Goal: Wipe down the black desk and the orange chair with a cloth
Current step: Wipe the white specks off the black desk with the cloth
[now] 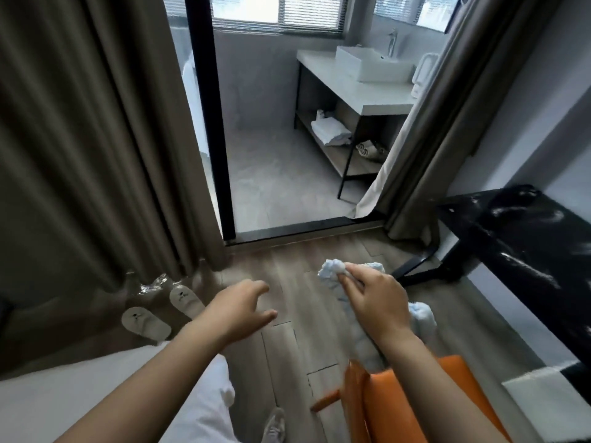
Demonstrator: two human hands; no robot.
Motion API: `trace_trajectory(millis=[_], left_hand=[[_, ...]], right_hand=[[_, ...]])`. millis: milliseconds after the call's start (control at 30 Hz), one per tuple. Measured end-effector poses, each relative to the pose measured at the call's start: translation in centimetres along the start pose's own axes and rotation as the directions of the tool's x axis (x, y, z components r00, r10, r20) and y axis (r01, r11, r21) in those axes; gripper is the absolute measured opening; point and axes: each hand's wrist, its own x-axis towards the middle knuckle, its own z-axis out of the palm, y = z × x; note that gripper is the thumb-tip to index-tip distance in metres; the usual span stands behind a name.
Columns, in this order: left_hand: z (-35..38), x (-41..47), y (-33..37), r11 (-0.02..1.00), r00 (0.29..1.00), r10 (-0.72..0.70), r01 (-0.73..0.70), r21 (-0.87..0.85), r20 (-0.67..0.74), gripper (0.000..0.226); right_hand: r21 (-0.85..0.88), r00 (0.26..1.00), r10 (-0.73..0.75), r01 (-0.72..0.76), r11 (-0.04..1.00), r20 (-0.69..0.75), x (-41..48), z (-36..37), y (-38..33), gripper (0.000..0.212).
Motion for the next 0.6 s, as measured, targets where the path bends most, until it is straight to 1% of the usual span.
trace_trajectory(millis=[100,233,300,400,467,600], left_hand=[[-2.3,6.1,0.4,0.999,0.999,0.044,-0.045,0.030,0.025,0.057],[-4.8,12.8,1.2,0.989,0.992,0.122,-0.123,0.076,0.019,0.059],[-5.8,15.8,1.6,0.983,0.986,0.161,-0.164,0.088,0.037,0.059],[-6.9,20.2,2.1,0.970,0.973,0.214,-0.222,0.101,0.085,0.058],[-7.4,23.4,2.6,0.958,0.960,0.257,-0.268,0.103,0.108,0.057],[-8.7,29.6,4.0,0.911,0.916,0.374,-0.392,0.126,0.142,0.056]], right_hand=[[0.014,0.997,0.077,-0.077,0.997,-0.031,4.8,0.9,1.0,0.016],[0.017,0.987,0.147,-0.146,0.989,-0.069,10.1,1.4,2.0,0.017],[0.002,0.978,0.189,-0.190,0.982,-0.094,12.3,1.5,2.6,0.019],[-0.048,0.964,0.253,-0.257,0.965,-0.081,15.1,1.9,3.6,0.025],[-0.056,0.947,0.307,-0.313,0.948,-0.094,16.8,2.2,4.5,0.027],[-0.058,0.888,0.427,-0.442,0.895,-0.169,20.2,2.2,6.1,0.029]])
